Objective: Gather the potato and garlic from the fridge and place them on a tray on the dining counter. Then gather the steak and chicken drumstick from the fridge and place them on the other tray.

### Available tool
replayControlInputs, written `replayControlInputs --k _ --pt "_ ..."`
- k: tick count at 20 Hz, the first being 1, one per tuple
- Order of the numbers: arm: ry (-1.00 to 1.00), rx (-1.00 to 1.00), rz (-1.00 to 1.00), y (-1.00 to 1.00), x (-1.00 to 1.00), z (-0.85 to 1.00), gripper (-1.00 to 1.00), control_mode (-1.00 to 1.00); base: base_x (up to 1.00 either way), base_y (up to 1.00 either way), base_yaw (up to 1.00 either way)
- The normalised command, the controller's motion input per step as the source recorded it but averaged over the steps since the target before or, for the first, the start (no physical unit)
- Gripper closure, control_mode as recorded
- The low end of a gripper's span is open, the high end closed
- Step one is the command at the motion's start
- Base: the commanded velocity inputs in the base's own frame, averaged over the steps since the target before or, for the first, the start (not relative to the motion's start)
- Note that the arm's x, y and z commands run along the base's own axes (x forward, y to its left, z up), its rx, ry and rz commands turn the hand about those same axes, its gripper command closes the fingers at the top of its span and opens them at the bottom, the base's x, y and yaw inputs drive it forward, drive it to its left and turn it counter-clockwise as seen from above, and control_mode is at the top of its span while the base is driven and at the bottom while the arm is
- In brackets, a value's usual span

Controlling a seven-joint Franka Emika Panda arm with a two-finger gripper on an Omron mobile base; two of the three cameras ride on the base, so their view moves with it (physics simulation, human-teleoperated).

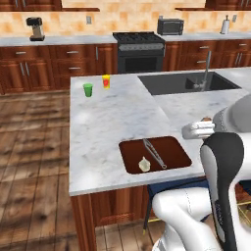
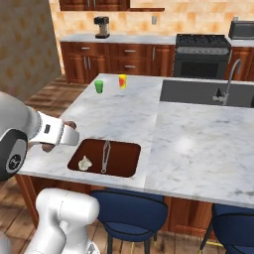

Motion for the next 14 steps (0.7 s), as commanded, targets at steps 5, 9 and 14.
replayControlInputs --k 5,9,14 --pt "0.19 0.04 -0.02 -0.07 0.93 -0.75 1.0 -1.0 0.0 0.0 0.0" --pt "0.22 0.05 0.0 -0.16 1.0 -0.87 1.0 -1.0 0.0 0.0 0.0" --pt "0.07 0.0 0.0 -0.13 0.93 -0.68 1.0 -1.0 0.0 0.0 0.0"
